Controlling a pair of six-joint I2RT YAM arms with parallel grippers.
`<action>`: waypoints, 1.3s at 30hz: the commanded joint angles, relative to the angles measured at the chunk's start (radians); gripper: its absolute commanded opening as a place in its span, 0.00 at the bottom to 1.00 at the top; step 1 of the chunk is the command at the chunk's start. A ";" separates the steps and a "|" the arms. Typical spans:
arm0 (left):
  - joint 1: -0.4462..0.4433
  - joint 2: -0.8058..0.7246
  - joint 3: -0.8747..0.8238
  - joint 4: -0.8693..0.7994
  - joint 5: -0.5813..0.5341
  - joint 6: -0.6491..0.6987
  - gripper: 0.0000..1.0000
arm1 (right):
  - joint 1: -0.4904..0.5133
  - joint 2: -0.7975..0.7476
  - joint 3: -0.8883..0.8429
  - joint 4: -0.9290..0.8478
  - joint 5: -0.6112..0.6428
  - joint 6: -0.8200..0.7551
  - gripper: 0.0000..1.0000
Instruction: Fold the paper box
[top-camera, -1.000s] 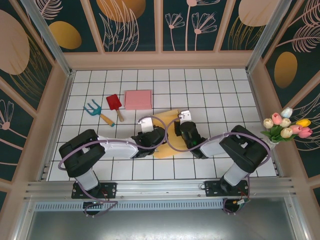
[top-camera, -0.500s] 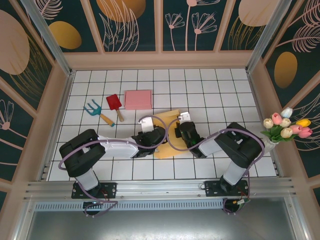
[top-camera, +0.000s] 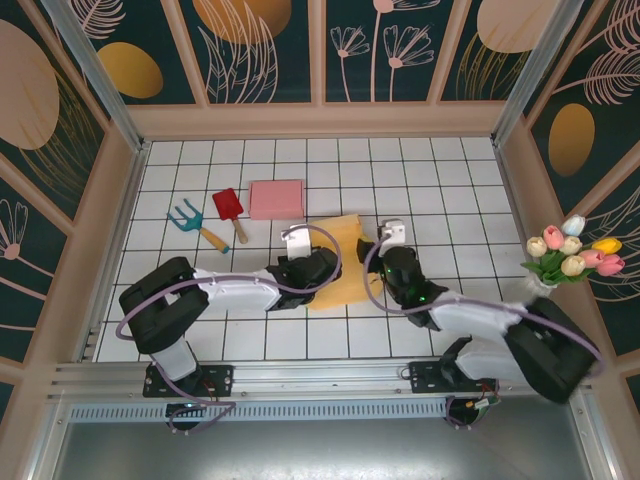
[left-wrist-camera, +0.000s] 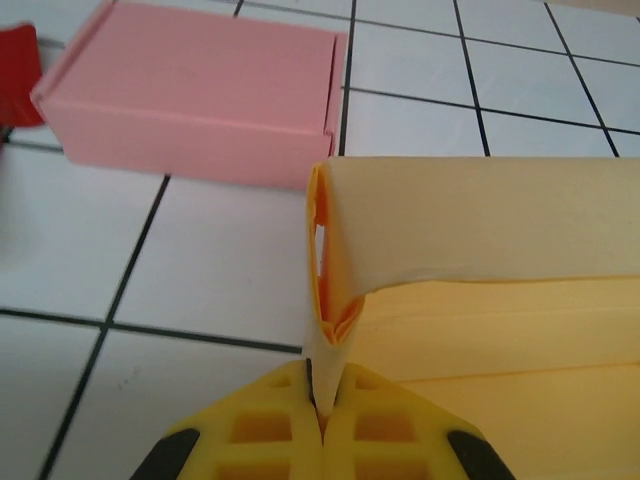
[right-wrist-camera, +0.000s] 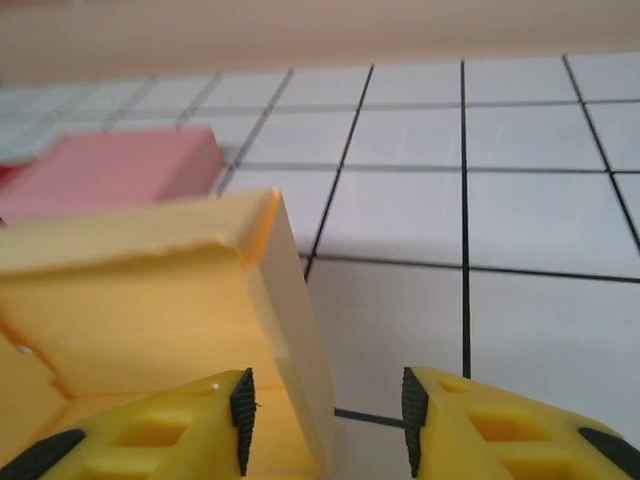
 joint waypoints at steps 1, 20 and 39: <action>0.032 -0.026 0.055 -0.085 -0.029 0.161 0.02 | 0.005 -0.264 -0.004 -0.294 -0.010 0.083 0.52; 0.044 0.240 0.540 -0.906 0.412 0.889 0.00 | -0.004 -0.925 -0.012 -0.673 -0.014 0.107 0.61; 0.044 0.580 0.795 -0.896 0.165 0.978 0.08 | -0.004 -0.980 -0.027 -0.692 -0.103 0.136 0.61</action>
